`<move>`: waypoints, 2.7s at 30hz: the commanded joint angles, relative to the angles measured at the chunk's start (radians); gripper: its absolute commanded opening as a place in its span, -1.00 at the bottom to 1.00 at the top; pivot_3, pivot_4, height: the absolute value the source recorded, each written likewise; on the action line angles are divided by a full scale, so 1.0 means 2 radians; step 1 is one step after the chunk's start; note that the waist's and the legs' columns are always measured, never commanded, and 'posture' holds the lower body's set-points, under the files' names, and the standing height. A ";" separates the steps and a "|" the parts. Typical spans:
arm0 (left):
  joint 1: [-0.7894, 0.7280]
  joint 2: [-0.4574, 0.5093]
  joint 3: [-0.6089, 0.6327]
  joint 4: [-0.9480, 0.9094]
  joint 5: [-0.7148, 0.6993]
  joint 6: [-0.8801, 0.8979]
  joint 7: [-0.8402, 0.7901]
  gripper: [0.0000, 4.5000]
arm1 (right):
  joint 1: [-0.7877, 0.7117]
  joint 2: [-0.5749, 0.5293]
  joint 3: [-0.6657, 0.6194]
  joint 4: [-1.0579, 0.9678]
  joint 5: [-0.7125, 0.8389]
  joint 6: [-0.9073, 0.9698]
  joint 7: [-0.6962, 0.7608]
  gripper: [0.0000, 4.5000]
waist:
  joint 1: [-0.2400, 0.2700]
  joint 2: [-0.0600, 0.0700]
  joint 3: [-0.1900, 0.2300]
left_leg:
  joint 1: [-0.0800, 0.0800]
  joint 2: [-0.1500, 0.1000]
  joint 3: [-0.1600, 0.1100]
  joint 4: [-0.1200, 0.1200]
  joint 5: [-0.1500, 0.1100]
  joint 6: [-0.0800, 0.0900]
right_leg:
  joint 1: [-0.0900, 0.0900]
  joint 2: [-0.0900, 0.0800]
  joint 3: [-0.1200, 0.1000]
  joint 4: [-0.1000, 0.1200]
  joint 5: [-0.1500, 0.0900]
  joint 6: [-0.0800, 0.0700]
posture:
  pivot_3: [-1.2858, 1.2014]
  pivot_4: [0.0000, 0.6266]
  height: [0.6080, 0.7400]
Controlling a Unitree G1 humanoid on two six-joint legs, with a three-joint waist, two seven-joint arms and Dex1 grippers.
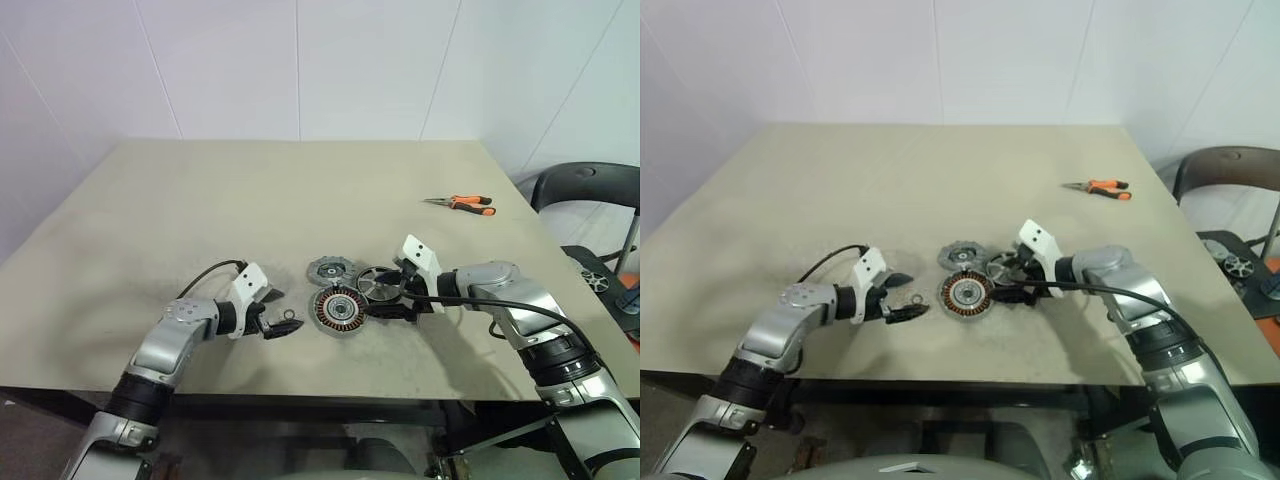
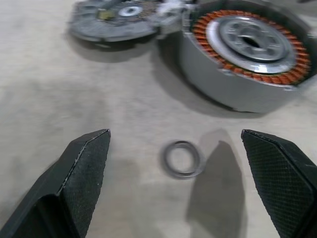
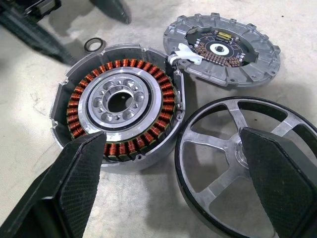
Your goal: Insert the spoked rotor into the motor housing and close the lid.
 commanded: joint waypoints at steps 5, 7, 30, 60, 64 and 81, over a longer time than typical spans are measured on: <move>-0.001 0.004 -0.008 0.001 0.007 0.006 -0.002 0.99 | 0.004 -0.004 -0.006 -0.003 -0.005 0.002 -0.003 1.00 | 0.000 0.000 0.000 | 0.000 0.000 0.000 0.000 0.000 0.000 | 0.000 0.000 0.000 0.000 0.000 0.000 | 0.03 -1.00 1.00; -0.002 0.003 -0.006 0.009 0.009 0.003 0.000 0.99 | 0.005 -0.004 -0.006 -0.003 -0.005 0.002 -0.004 1.00 | 0.000 0.000 0.000 | 0.000 0.000 0.000 0.000 0.000 0.000 | 0.000 0.000 0.000 0.000 0.000 0.000 | 0.03 -1.00 1.00; -0.032 -0.016 -0.005 0.095 0.025 0.027 0.046 0.99 | 0.013 -0.004 -0.008 -0.010 -0.005 0.005 -0.012 1.00 | 0.001 0.000 0.000 | 0.008 0.000 0.000 0.000 -0.001 -0.001 | 0.007 -0.001 0.000 -0.001 -0.001 -0.002 | 0.03 -1.00 1.00; -0.017 0.032 -0.033 0.070 0.076 -0.075 0.047 0.82 | 0.014 0.000 -0.011 -0.009 -0.011 0.000 -0.012 1.00 | -0.001 0.001 -0.001 | 0.008 0.001 0.001 -0.004 0.000 0.000 | 0.005 -0.001 0.000 -0.003 0.000 -0.003 | 0.03 -1.00 1.00; -0.016 0.028 -0.036 0.069 0.080 -0.072 0.049 0.33 | 0.015 -0.001 -0.013 -0.010 -0.011 0.000 -0.011 1.00 | -0.001 0.001 -0.001 | 0.008 0.000 0.001 -0.004 -0.001 -0.001 | 0.005 -0.002 0.000 -0.003 0.000 -0.003 | 0.03 -1.00 1.00; -0.008 0.038 -0.029 0.055 0.056 -0.044 0.015 -0.32 | -0.001 0.009 -0.005 0.009 -0.018 -0.003 -0.016 1.00 | -0.001 0.001 -0.001 | 0.009 0.000 0.001 -0.006 0.000 0.000 | 0.005 -0.003 -0.002 -0.004 0.000 -0.003 | 0.03 -1.00 1.00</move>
